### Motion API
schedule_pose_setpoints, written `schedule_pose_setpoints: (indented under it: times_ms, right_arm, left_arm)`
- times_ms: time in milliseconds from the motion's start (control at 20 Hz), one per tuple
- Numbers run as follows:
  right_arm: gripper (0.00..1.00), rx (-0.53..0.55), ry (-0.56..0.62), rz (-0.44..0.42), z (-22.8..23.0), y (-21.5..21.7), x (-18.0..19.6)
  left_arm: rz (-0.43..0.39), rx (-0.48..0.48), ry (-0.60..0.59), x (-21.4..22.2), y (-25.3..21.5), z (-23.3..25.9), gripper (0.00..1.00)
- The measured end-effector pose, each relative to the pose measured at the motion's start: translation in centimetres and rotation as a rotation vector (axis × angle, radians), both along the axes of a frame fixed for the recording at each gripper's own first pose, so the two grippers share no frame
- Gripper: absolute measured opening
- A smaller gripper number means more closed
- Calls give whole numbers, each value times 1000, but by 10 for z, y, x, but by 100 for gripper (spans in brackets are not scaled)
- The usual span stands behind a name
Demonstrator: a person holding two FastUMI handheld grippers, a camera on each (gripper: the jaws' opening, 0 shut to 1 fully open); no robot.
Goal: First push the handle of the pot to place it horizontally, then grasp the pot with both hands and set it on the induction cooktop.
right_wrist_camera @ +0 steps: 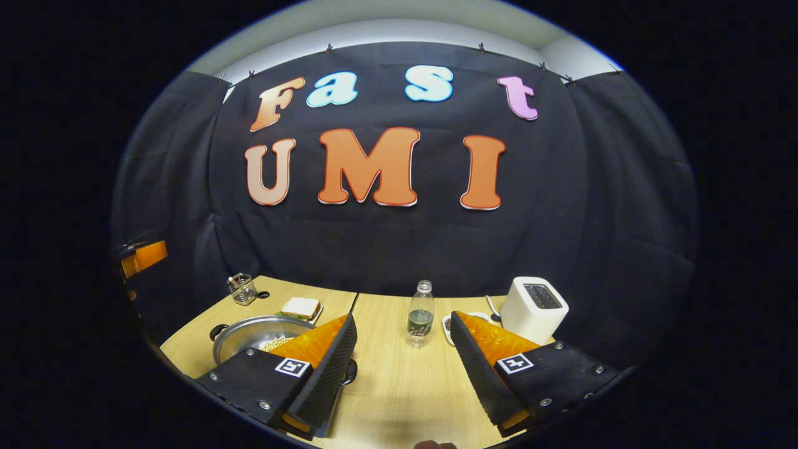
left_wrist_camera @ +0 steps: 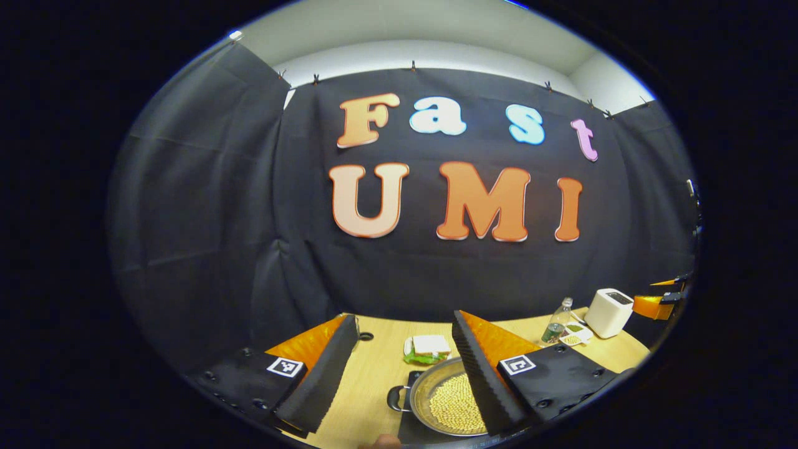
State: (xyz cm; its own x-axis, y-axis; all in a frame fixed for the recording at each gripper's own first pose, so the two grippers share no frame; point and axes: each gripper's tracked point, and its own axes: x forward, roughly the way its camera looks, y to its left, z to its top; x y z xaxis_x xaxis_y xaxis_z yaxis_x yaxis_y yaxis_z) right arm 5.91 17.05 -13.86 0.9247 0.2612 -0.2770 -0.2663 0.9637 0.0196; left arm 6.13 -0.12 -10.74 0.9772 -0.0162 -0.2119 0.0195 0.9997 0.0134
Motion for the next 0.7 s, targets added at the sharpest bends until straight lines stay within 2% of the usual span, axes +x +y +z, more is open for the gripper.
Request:
schedule_pose_setpoints:
  times_ms: [200,350,400,450,500,600,700]
  right_arm:
    - [94,-25,-87,-35,35,-53,-15]
    - [98,5,-101,-53,52,-84,-30]
    - [93,12,-111,-66,58,-97,-31]
    - [98,12,-124,-82,63,-110,-34]
    - [93,6,-139,-102,68,-124,-37]
    - [94,2,-161,-140,76,-148,-41]
    - [93,18,-172,-167,82,-164,-46]
  left_arm:
    - [5,-48,-60,-23,4,49,100]
    - [26,-31,-90,-39,20,74,100]
    - [38,-22,-104,-45,26,81,100]
    - [55,-7,-119,-52,32,89,100]
    - [71,15,-137,-57,39,96,100]
    - [101,46,-167,-66,51,112,100]
    - [96,31,-171,-74,46,116,100]
